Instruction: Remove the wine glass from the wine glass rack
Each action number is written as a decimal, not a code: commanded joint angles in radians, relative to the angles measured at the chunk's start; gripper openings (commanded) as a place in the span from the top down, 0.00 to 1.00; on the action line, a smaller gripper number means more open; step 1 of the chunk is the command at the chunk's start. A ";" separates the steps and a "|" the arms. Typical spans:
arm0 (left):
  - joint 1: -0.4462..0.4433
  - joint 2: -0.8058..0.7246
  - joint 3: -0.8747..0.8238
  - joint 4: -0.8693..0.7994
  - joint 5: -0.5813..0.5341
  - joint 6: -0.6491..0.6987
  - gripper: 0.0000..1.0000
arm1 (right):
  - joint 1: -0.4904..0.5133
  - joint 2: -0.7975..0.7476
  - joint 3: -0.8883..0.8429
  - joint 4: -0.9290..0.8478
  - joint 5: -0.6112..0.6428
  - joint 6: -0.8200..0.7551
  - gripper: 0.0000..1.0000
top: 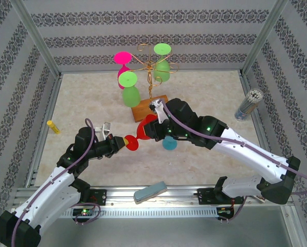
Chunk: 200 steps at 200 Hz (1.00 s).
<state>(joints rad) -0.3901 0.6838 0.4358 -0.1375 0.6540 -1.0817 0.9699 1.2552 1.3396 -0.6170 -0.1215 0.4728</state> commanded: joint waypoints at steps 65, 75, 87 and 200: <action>0.015 -0.017 0.023 -0.012 -0.029 0.027 1.00 | -0.013 0.009 -0.006 0.021 -0.021 -0.003 1.00; 0.015 -0.023 0.029 -0.023 -0.039 0.032 0.97 | -0.013 0.007 -0.007 0.023 -0.023 -0.003 1.00; 0.017 -0.029 0.035 -0.040 -0.051 0.035 0.91 | -0.013 0.006 -0.007 0.025 -0.023 -0.002 1.00; 0.020 -0.070 0.139 -0.366 -0.241 0.150 0.58 | 0.000 0.038 -0.010 0.008 0.012 0.013 1.00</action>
<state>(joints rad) -0.3840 0.6262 0.4973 -0.3302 0.5159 -1.0203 0.9642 1.2751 1.3331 -0.5999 -0.1459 0.4717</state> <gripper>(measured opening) 0.418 0.054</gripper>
